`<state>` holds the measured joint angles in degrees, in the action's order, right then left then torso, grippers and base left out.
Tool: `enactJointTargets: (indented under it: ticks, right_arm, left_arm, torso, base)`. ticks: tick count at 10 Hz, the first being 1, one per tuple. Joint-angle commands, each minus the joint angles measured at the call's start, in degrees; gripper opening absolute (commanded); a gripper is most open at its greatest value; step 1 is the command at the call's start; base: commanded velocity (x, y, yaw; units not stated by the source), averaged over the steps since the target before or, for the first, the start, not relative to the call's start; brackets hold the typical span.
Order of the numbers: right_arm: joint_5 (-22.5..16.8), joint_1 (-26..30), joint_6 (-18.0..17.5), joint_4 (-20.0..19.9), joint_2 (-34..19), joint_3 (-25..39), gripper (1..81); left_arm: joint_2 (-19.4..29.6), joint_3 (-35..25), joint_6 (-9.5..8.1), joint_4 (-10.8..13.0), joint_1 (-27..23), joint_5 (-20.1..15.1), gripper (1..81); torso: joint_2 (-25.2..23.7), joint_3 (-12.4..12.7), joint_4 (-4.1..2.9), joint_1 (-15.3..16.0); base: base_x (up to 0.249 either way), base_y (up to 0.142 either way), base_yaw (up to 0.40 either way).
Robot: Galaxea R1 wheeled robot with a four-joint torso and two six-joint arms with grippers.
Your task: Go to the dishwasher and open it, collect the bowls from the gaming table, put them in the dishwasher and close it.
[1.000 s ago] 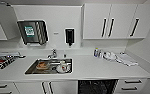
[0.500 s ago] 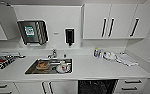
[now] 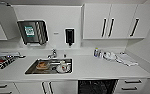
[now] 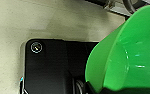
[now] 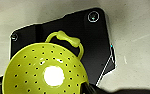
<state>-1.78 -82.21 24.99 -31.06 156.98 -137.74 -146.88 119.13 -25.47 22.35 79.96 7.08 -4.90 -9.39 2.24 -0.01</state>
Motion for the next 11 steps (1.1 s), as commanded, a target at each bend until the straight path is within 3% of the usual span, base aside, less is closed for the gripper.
enactJointTargets:
  ticks: [1, 6, 11]
  right_arm:
    - [-5.6, 4.5, -0.2, -0.4, -2.3, 1.3, 1.0]
    - [-5.7, 4.9, -0.2, -0.4, -2.3, 1.3, 1.0]
    - [-6.3, 5.3, -0.2, -0.4, -2.3, 1.5, 1.0]
  left_arm:
    - [7.6, -8.9, -0.29, 0.6, -6.4, -1.2, 1.0]
    - [16.4, -18.2, -0.46, -2.2, -14.8, -2.8, 1.0]
    - [24.0, -29.4, -0.46, -6.0, -27.4, -12.1, 1.0]
  torso:
    - [0.0, -1.8, 0.0, 0.0]
    - [0.0, -9.5, 0.0, 0.0]
    - [0.1, -11.7, 0.0, 0.1]
  base:
    - [0.0, 0.0, 0.0]
    - [0.0, 0.0, 0.0]
    - [0.0, 0.0, 0.0]
